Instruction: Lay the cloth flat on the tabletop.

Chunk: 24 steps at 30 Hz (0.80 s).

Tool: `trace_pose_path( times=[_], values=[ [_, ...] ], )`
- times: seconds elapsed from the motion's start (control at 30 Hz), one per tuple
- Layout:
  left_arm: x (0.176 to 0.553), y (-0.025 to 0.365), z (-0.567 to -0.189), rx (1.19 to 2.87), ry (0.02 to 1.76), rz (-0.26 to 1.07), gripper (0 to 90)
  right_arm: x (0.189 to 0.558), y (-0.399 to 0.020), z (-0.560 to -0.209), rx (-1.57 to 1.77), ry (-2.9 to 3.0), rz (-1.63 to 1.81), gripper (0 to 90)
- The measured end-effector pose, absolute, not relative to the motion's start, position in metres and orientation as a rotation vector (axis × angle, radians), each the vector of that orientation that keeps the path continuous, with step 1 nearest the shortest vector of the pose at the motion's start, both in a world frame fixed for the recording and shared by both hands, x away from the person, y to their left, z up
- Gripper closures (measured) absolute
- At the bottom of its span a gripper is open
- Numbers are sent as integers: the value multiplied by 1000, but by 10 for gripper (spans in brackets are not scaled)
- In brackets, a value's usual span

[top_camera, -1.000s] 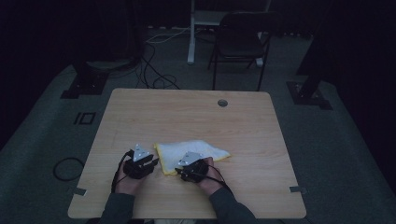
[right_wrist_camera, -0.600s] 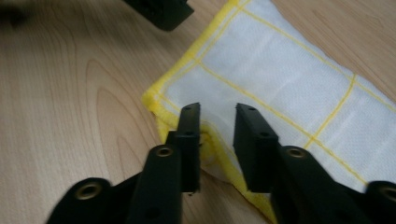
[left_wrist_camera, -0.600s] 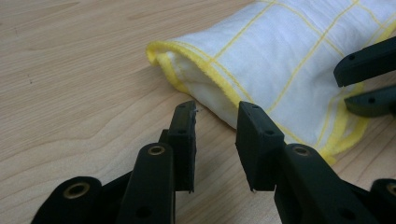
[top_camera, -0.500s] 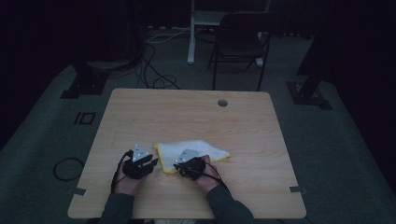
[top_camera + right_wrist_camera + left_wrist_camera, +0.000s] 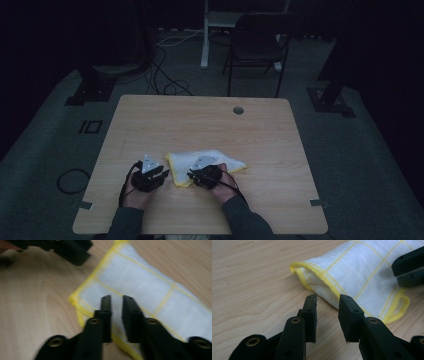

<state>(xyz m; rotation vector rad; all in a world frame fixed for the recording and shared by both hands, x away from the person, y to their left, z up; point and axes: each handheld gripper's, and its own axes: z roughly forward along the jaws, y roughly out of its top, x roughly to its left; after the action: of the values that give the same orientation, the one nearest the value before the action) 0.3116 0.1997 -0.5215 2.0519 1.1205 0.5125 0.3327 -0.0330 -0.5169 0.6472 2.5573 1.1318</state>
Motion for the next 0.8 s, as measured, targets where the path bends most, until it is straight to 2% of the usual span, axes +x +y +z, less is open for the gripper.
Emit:
trace_pose_path(
  times=[0.1, 0.2, 0.27, 0.3, 0.37, 0.8],
  values=[
    [312, 201, -521, 2049, 1123, 515, 683, 330, -26, -520, 611, 2587, 1139, 601],
    [311, 202, -521, 2048, 1124, 515, 683, 330, -18, -527, 584, 2615, 1080, 588],
    [311, 202, -521, 2049, 1125, 513, 683, 331, -16, -530, 579, 2623, 1037, 683],
    [312, 202, -521, 2050, 1125, 513, 683, 331, -16, -530, 580, 2619, 1023, 770],
    [311, 202, -521, 2051, 1123, 514, 683, 332, -17, -529, 597, 2612, 1026, 847],
    [310, 198, -522, 2060, 1115, 509, 683, 344, -33, -516, 768, 2536, 1153, 868]
  ],
)
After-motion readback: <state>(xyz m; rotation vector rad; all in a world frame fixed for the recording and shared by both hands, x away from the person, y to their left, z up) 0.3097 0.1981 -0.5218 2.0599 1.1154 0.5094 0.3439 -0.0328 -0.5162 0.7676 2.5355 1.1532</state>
